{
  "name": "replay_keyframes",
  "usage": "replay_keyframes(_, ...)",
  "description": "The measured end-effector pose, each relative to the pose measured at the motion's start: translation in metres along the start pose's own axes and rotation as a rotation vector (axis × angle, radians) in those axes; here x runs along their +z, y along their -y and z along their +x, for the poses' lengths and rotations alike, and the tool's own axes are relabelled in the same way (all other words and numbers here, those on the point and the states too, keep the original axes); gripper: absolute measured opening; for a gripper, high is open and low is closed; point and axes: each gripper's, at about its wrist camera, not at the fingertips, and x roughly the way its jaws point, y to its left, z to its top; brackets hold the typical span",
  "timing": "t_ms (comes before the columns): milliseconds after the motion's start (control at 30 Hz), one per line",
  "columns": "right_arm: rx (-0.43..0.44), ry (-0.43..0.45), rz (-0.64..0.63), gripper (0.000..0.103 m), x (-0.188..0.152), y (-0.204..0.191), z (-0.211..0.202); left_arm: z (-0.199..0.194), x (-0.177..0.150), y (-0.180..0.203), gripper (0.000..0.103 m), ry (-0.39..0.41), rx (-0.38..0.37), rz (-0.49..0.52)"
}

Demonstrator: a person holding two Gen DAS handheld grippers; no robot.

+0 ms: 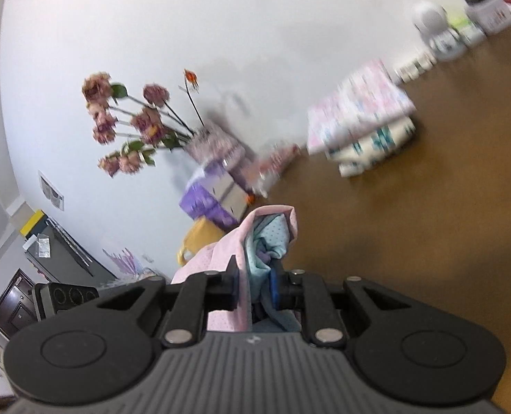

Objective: Fold clothes
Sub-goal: 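Lift the folded bundle with both grippers and carry it toward the clothes stack, then place the folded bundle on top of the floral clothes stack and release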

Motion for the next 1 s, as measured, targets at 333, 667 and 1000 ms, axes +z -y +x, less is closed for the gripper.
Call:
replay_keyframes(333, 0.009, 0.112, -0.018, 0.016, 0.143, 0.021, 0.064, 0.096, 0.135, -0.006, 0.015, 0.052, -0.002, 0.036)
replay_keyframes(667, -0.075, 0.117, 0.071, 0.016, 0.213, 0.117, 0.158, 0.231, 0.186, -0.067, 0.015, -0.012, 0.067, -0.021)
replay_keyframes(1000, -0.052, 0.138, 0.158, 0.016, 0.210, 0.185, 0.192, 0.267, 0.169, -0.122, 0.018, 0.000, 0.042, -0.160)
